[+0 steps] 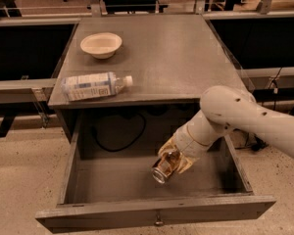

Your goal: Pick orange can from top drawer and place on counter

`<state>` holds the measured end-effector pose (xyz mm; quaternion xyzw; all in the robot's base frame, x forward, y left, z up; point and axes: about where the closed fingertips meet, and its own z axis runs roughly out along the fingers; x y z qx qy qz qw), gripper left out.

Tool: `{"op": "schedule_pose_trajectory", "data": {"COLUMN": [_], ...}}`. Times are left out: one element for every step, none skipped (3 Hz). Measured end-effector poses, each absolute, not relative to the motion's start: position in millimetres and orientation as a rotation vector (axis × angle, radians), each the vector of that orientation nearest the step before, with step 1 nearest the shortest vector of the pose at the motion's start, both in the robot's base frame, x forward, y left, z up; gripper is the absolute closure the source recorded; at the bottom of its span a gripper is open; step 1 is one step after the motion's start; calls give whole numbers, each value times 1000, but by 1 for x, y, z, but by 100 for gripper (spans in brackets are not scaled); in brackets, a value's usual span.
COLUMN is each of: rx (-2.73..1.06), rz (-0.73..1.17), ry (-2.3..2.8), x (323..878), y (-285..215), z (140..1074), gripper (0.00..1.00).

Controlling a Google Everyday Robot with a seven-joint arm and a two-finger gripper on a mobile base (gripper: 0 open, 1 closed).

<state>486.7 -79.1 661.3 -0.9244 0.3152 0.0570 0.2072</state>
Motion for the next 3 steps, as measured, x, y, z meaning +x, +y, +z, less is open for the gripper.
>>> {"op": "schedule_pose_trajectory", "data": {"rx": [-2508, -2495, -2501], "rz": [123, 75, 28], "ry": [862, 886, 960], "x": [479, 481, 498], "y": [-92, -103, -116], "z": [706, 745, 783], "gripper": [97, 100, 100]}}
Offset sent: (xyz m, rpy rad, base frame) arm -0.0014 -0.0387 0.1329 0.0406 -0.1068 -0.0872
